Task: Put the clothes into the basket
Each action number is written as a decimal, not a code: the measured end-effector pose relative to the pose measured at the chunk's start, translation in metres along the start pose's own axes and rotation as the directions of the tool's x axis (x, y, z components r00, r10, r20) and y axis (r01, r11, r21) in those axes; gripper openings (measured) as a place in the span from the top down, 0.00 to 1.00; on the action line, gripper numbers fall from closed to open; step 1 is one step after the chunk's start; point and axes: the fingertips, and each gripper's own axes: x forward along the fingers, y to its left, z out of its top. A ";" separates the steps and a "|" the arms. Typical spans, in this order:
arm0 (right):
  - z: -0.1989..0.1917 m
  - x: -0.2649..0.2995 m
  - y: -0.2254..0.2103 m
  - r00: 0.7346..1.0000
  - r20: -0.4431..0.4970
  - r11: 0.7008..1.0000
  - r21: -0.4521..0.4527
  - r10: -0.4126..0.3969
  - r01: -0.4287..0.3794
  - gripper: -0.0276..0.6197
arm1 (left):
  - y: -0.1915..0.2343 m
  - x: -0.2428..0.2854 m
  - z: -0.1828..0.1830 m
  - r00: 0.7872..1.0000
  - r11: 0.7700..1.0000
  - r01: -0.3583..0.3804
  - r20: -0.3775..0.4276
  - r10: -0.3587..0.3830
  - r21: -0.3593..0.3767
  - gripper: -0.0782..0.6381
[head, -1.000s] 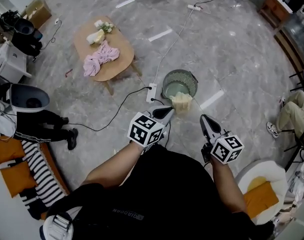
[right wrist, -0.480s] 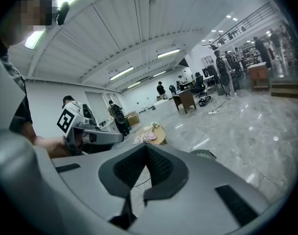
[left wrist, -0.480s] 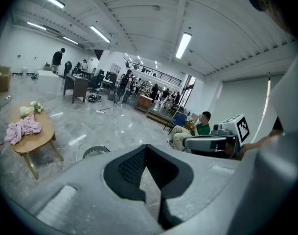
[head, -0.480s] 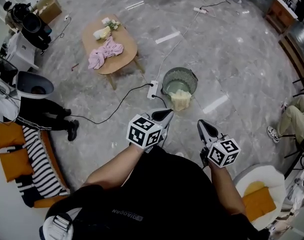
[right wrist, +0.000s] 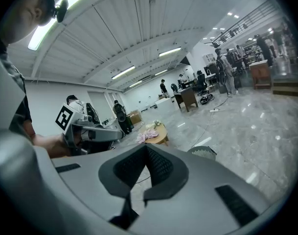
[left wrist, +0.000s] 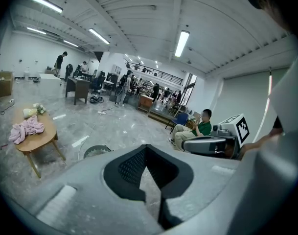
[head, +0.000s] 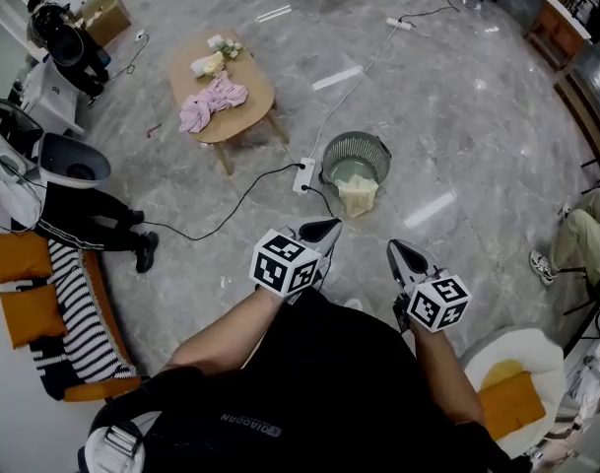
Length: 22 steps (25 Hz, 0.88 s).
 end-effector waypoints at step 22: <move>0.000 -0.008 -0.001 1.000 0.013 1.000 0.003 0.007 -0.007 0.93 | -0.012 -0.003 0.005 1.000 1.000 -0.006 0.006 0.006 0.031 0.89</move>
